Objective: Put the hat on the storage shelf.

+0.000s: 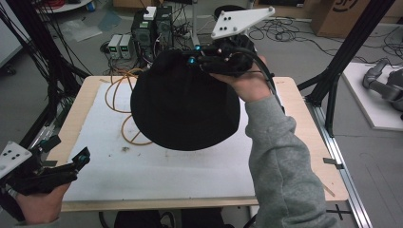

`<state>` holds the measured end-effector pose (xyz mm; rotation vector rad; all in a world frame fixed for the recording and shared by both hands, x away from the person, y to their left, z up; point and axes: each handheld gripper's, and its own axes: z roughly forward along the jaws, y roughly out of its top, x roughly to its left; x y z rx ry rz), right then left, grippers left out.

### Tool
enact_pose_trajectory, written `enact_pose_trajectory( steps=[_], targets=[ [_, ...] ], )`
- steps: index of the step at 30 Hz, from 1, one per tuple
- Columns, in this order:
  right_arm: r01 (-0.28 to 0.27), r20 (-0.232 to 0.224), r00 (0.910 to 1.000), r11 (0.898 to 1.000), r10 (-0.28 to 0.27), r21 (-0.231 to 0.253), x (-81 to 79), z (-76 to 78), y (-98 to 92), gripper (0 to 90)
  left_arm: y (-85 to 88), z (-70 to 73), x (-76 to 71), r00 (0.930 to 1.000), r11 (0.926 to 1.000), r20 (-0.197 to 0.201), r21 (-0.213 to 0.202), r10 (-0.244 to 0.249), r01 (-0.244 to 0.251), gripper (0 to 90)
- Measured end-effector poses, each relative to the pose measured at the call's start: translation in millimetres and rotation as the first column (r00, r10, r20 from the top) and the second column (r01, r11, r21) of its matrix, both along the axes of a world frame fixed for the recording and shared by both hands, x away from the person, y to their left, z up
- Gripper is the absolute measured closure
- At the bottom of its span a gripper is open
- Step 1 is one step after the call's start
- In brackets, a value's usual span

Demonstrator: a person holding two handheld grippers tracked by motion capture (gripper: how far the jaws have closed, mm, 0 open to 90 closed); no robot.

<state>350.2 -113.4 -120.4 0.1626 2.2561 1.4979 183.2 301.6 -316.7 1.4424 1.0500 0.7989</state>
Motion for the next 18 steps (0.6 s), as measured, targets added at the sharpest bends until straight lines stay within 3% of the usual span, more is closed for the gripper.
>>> enact_pose_trajectory(
  steps=[9,12,18],
  targets=[
    [-0.059,-0.004,0.9983,0.998,0.059,0.029,17.8,0.3,41.9,88.1,-2.5,-2.6,-11.2,0.9999,1.0000,-0.009,0.004,-0.006,0.006,3.2],
    [-0.067,-0.007,0.9977,0.997,0.068,0.035,21.7,-0.4,50.1,88.1,-3.3,-0.8,-17.5,0.9999,0.9999,-0.004,-0.006,-0.014,0.014,3.2],
    [-0.072,-0.006,0.9973,0.996,0.073,0.054,33.7,-4.9,74.1,88.1,-4.3,3.5,-28.9,0.9999,0.9999,0.011,0.013,-0.009,0.009,3.2]
  ],
)
